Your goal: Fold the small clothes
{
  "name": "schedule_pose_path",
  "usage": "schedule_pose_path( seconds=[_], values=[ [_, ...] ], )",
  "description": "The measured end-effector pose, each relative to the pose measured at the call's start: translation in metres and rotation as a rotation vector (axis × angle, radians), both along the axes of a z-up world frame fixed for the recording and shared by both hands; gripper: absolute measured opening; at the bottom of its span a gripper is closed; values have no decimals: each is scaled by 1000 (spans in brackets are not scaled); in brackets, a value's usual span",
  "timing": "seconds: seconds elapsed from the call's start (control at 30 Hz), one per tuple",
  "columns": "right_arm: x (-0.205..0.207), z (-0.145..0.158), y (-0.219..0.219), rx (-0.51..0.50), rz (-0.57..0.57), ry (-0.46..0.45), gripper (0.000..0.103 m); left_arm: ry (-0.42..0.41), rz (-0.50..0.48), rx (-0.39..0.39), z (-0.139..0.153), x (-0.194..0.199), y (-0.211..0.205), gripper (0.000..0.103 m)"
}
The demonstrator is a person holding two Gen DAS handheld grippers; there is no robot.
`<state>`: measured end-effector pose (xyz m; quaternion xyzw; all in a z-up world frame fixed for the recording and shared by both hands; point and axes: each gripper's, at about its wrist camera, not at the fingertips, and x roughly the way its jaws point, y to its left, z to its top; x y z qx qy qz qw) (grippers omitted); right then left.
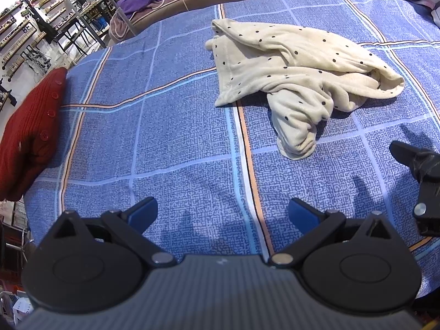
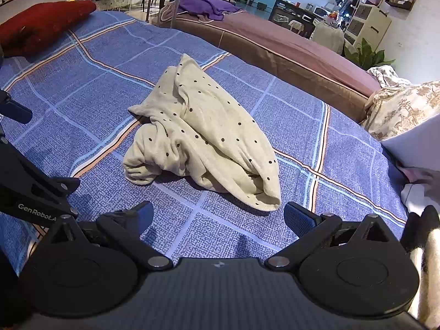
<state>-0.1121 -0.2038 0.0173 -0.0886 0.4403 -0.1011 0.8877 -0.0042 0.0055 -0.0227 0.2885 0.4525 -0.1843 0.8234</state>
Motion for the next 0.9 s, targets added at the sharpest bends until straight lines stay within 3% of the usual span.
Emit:
schedule_pose_path(
  seconds=[0.63,0.77,0.9],
  values=[
    [2,-6,-3,6,-12,12,103,13,4,-16,-5,3,2,103],
    [3,-7,-3,8,-12,12,103,10,28,-48,-5,9,7,103],
    [1,-7,-5,16,-23,-26,103,12,54,-129,-4,15,16,103]
  ],
)
